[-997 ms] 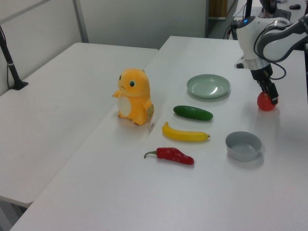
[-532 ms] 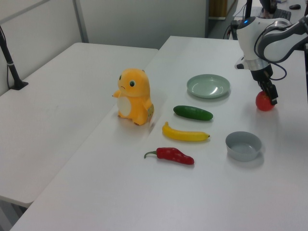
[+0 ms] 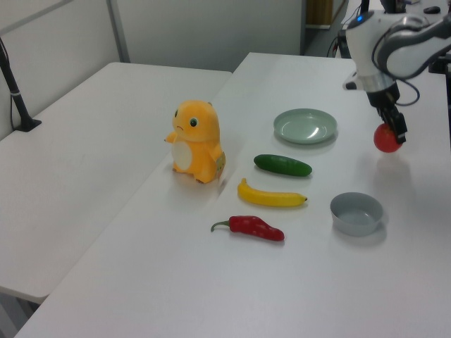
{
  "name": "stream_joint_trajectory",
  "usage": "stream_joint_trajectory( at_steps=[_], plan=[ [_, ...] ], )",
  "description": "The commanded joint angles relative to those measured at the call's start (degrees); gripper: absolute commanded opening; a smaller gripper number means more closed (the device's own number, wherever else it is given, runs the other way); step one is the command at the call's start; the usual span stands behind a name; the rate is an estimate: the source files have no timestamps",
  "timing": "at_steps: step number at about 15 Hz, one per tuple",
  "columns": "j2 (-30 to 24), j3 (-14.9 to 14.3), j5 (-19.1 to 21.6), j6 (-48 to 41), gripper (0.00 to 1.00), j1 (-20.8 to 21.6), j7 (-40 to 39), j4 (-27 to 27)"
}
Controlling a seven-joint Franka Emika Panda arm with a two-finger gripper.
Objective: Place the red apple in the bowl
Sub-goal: 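Lift the red apple and carry it over the grey bowl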
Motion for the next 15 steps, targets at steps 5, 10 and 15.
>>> stream_joint_trajectory(
  at_steps=[5,10,15],
  plan=[
    [-4.64,9.55,9.18,-15.66,0.34,0.59,4.88,11.74],
    [-4.38,17.98,14.98,-15.06,0.34,0.5,14.89,12.8],
    [-0.61,23.62,16.92,-6.81,0.34,0.59,23.16,11.66]
  ],
)
